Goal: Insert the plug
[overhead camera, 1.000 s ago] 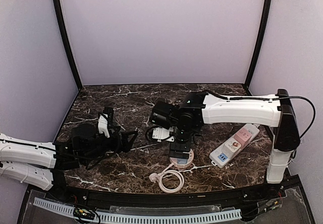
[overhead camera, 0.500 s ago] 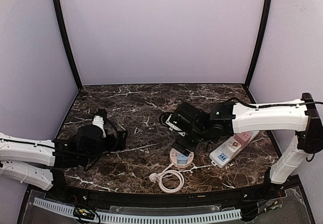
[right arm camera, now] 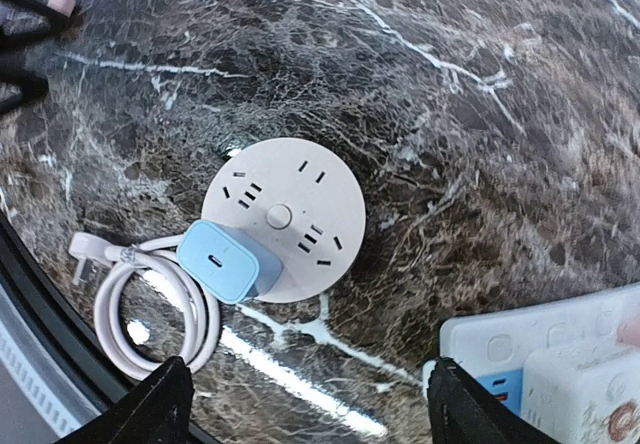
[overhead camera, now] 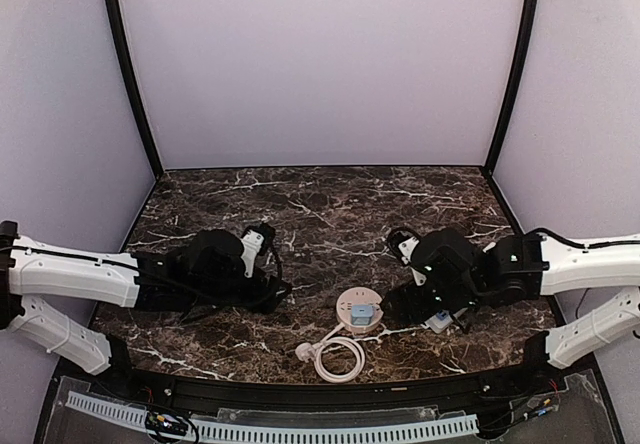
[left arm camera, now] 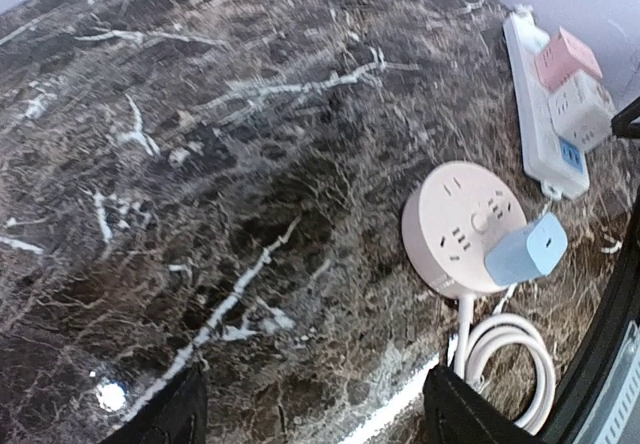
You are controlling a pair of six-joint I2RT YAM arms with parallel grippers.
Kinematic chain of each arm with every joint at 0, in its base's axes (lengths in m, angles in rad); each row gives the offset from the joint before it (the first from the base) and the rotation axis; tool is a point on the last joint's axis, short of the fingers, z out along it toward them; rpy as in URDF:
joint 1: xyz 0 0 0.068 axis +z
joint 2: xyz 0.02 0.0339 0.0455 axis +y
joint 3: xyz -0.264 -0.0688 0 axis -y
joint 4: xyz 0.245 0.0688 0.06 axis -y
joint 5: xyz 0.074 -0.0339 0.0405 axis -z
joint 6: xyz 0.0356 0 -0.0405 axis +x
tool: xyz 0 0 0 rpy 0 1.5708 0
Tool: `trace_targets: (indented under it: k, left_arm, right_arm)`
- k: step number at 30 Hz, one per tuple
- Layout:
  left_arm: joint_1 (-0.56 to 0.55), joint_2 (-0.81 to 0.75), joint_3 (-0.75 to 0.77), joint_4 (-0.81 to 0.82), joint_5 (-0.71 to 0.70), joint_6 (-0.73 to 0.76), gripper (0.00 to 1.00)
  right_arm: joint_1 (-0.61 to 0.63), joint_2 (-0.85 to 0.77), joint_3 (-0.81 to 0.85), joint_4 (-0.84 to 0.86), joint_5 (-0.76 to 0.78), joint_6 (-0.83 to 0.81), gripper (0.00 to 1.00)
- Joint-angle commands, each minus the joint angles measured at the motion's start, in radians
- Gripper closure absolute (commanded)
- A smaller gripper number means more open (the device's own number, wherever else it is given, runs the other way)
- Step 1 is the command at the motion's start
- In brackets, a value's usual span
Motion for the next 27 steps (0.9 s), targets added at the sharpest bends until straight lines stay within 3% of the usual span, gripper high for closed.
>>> trace_targets:
  k: [1, 7, 12, 22, 27]
  left_arm:
    - [-0.029, 0.082, 0.068, -0.136, 0.164, 0.032, 0.27]
    - [-0.078, 0.200, 0.149, -0.202, 0.211, 0.054, 0.31]
    - [-0.100, 0.285, 0.195, -0.196, 0.256, 0.054, 0.34]
    - [-0.123, 0.413, 0.241, -0.163, 0.309, 0.047, 0.39]
    - [-0.136, 0.442, 0.233, -0.106, 0.385, 0.035, 0.46]
  right_arm:
    - [0.010, -0.046, -0.035, -0.035, -0.066, 0.134, 0.29]
    - [0.010, 0.133, -0.078, -0.033, -0.156, 0.077, 0.47]
    - [0.008, 0.307, -0.025, -0.016, -0.114, 0.061, 0.50]
    - [-0.039, 0.425, 0.032, 0.076, -0.076, -0.002, 0.71]
    - [-0.088, 0.480, 0.061, 0.164, -0.069, -0.069, 0.75]
